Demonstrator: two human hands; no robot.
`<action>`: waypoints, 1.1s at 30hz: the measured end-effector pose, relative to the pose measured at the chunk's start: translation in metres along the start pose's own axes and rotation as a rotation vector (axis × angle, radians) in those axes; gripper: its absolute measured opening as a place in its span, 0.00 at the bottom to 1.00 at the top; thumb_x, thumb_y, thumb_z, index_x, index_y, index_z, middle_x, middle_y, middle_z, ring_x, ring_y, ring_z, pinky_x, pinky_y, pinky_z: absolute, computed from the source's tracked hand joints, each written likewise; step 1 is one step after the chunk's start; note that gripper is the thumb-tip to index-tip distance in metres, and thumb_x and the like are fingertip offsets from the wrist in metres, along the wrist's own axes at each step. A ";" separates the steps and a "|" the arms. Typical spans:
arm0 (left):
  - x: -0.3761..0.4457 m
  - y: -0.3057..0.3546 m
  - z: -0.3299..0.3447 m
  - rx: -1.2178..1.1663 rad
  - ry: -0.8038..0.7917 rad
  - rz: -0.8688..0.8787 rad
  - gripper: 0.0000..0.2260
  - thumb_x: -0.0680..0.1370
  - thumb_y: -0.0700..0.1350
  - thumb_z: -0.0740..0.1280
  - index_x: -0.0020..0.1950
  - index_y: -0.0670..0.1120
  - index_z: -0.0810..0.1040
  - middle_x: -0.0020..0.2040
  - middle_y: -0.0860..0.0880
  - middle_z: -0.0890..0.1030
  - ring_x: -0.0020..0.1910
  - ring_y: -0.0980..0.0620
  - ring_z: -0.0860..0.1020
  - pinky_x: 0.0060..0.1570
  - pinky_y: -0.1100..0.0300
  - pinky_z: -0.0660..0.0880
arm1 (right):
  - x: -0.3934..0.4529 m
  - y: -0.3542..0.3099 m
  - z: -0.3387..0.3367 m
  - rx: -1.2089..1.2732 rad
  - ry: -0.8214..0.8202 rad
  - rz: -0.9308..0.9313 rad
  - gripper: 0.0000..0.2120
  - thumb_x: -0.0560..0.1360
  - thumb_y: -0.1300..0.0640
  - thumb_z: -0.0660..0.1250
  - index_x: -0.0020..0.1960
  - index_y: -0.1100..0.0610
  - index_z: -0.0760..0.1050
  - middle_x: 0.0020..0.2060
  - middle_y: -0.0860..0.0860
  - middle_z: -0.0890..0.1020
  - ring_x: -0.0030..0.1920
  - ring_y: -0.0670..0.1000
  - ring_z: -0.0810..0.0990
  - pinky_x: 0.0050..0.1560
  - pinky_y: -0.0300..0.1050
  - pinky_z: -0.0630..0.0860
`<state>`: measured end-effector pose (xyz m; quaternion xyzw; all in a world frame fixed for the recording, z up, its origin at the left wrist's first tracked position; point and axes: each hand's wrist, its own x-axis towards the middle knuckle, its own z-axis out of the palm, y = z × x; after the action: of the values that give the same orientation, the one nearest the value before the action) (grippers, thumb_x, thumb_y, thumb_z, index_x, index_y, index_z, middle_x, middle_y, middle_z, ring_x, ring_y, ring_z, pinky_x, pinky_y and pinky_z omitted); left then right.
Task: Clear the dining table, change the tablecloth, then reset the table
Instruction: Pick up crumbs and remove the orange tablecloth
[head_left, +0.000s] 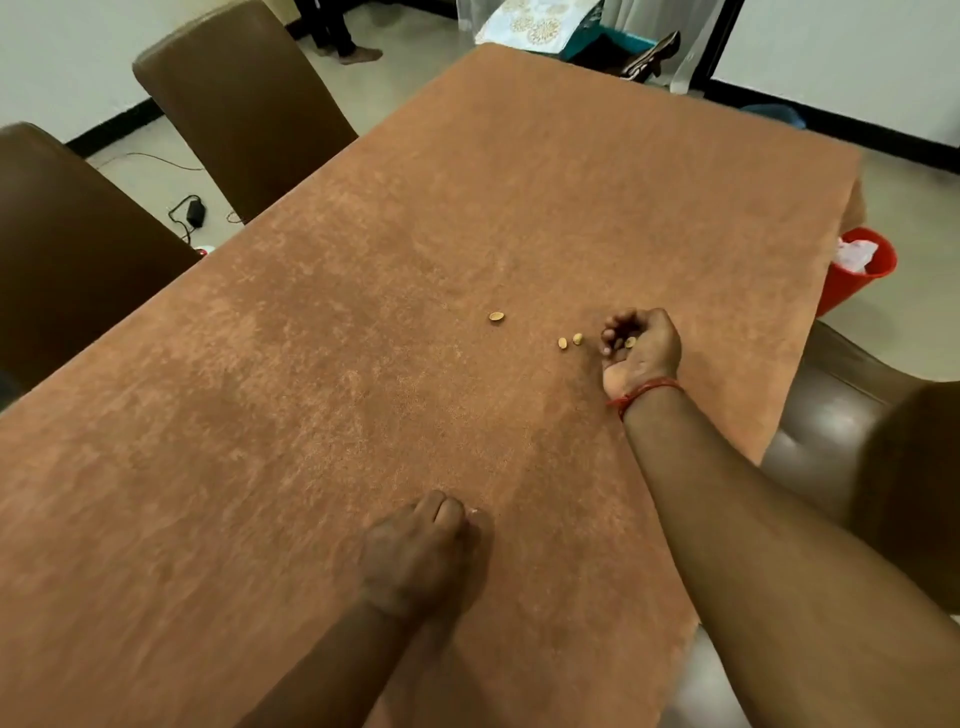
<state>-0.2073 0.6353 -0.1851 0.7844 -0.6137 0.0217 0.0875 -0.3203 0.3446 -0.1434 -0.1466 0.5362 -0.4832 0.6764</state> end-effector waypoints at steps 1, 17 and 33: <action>0.001 0.000 0.000 0.004 0.004 -0.003 0.13 0.78 0.53 0.58 0.40 0.51 0.78 0.36 0.54 0.79 0.27 0.54 0.76 0.23 0.62 0.65 | 0.001 0.001 0.002 -0.173 -0.018 -0.048 0.14 0.77 0.57 0.57 0.34 0.56 0.70 0.26 0.49 0.72 0.26 0.49 0.68 0.26 0.39 0.61; 0.000 -0.003 0.004 0.023 0.010 0.018 0.13 0.78 0.52 0.59 0.40 0.51 0.79 0.36 0.54 0.80 0.27 0.54 0.76 0.22 0.62 0.69 | 0.019 0.021 0.009 -1.827 -0.380 -0.802 0.08 0.82 0.57 0.52 0.58 0.59 0.65 0.41 0.59 0.78 0.38 0.59 0.74 0.38 0.50 0.71; -0.001 -0.003 0.004 -0.027 -0.022 -0.003 0.12 0.78 0.54 0.58 0.39 0.52 0.76 0.36 0.55 0.77 0.28 0.54 0.75 0.24 0.63 0.62 | -0.002 0.045 0.023 0.179 -0.924 0.264 0.08 0.69 0.54 0.57 0.37 0.58 0.64 0.29 0.52 0.65 0.24 0.46 0.61 0.24 0.33 0.53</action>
<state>-0.2050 0.6359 -0.1889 0.7843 -0.6136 0.0048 0.0914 -0.2780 0.3610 -0.1659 -0.2177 0.1500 -0.3218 0.9091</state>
